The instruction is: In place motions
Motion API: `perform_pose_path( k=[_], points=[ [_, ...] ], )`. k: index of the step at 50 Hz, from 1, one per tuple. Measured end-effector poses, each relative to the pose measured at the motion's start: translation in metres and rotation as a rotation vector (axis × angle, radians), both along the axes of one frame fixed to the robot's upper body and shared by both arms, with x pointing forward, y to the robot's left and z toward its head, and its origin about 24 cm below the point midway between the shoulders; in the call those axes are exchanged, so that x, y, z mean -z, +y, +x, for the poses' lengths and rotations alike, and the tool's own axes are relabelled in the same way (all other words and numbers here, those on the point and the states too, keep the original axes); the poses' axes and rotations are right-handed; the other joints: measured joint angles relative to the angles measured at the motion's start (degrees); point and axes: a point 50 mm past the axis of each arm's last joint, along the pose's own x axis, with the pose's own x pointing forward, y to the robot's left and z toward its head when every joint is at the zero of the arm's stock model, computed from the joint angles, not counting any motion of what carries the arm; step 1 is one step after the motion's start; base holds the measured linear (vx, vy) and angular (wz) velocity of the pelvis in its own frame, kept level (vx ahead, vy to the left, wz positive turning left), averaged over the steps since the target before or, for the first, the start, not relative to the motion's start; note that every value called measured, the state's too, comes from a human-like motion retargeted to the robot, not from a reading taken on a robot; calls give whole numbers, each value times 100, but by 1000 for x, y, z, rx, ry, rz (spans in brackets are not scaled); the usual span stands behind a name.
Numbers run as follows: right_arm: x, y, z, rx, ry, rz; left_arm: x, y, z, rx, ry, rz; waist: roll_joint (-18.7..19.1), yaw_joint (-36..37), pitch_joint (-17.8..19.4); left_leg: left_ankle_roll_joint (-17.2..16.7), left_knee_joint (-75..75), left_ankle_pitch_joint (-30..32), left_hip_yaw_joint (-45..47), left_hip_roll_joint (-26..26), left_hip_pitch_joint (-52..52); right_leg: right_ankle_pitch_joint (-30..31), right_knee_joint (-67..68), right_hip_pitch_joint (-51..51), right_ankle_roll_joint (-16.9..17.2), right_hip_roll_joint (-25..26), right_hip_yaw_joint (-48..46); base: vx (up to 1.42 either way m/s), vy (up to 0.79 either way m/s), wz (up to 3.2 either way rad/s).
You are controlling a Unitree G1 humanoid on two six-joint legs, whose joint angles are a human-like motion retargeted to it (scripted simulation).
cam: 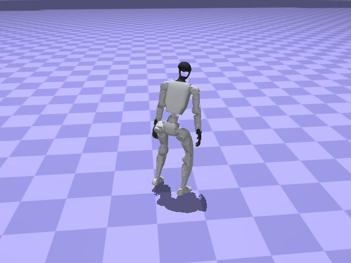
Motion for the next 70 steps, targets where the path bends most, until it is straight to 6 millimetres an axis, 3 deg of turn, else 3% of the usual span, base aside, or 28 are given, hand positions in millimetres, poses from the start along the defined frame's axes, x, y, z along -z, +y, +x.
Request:
perform_pose_path(
  k=[5,10,13,15,18,22,27,30,32,37,40,44,47,53,58,64,70],
  points=[
    [35,10,-105,130,288,29,25,-25,-71,-40,112,-38,164,-28,-106,-322,-2277,940,-174,96,1575,894,-2195,1613,-219,170,-605,22,-8,22],
    [40,14,-198,236,606,144,34,-37,-137,-80,267,-13,279,-292,-523,-486,-3441,1274,-239,166,2490,1406,-3600,2643,-324,372,-1221,34,-10,18],
    [37,18,-226,258,747,243,33,-41,-162,-116,360,-50,271,-452,-857,-489,-3556,1261,-193,132,2526,1470,-3944,2865,-192,382,-1839,27,-7,21],
    [37,20,-226,262,753,302,33,-43,-163,-143,380,-83,237,-452,-934,-439,-3417,1218,-251,70,2416,1391,-3723,2644,-251,323,-1559,12,0,4],
    [40,17,-199,244,635,264,33,-48,-150,-203,338,-102,186,-282,-562,-326,-3120,1160,-233,26,2478,1333,-3471,2685,-234,223,-1530,-4,1,-25],
    [38,2,-132,119,415,43,32,-49,-112,-268,210,-106,162,-122,-245,-227,-2582,933,71,159,2285,1083,-2711,2226,-181,125,-1137,-13,10,-83],
    [11,-2,-25,-77,90,-139,20,-35,-39,-223,-48,-30,232,-212,3,-252,-737,331,-18,335,959,360,-990,970,-183,91,-627,-27,12,-28],
    [-17,2,32,-166,-99,-145,-1,-14,15,-154,-231,49,306,-413,197,-266,756,24,-100,339,-47,-207,317,172,-171,-27,-538,-24,5,72],
    [-36,2,59,-192,-198,-144,-20,-5,49,-84,-327,88,336,-400,162,-226,1651,-100,-141,240,-797,-541,1233,-537,-61,-49,-283,-19,6,81],
    [-81,-10,107,-210,-384,-194,-71,-3,123,22,-533,130,181,-81,22,64,3449,-413,-12,-53,-2385,-1217,3191,-2170,1,-16,179,-15,5,29],
    [-105,-11,133,-252,-428,-235,-102,5,153,9,-631,133,106,-1,76,275,4299,-569,162,54,-3041,-1446,4066,-2923,-103,88,266,-15,6,-28],
    [-128,-7,152,-298,-475,-248,-127,14,173,6,-700,155,37,98,181,549,4970,-746,286,165,-3520,-1596,4734,-3469,-297,154,263,-7,0,-16],
    [-133,-2,157,-322,-510,-233,-127,20,172,2,-670,167,77,133,253,661,5109,-829,249,220,-3557,-1650,4820,-3446,-283,231,287,0,0,0],
    [-106,0,136,-335,-445,-203,-92,25,139,5,-500,127,178,142,204,467,4248,-710,25,241,-2896,-1390,3822,-2673,-89,286,311,1,-1,-1],
    [-53,-1,83,-302,-237,-190,-40,27,71,-38,-240,62,242,2,44,99,2211,-268,-204,213,-1593,-681,1731,-1329,-38,303,186,9,-3,-2],
    [6,-4,-17,-180,45,-153,15,-7,-36,-151,37,-35,183,-123,-291,-307,-1229,952,-80,171,318,635,-1461,478,-312,216,-182,13,-3,7],
    [37,-4,-144,-138,395,-153,34,-46,-155,-309,302,-61,357,-252,-532,-679,-3455,1575,-167,259,2313,1423,-3524,2362,-411,359,-992,37,-16,10]
  ],
)
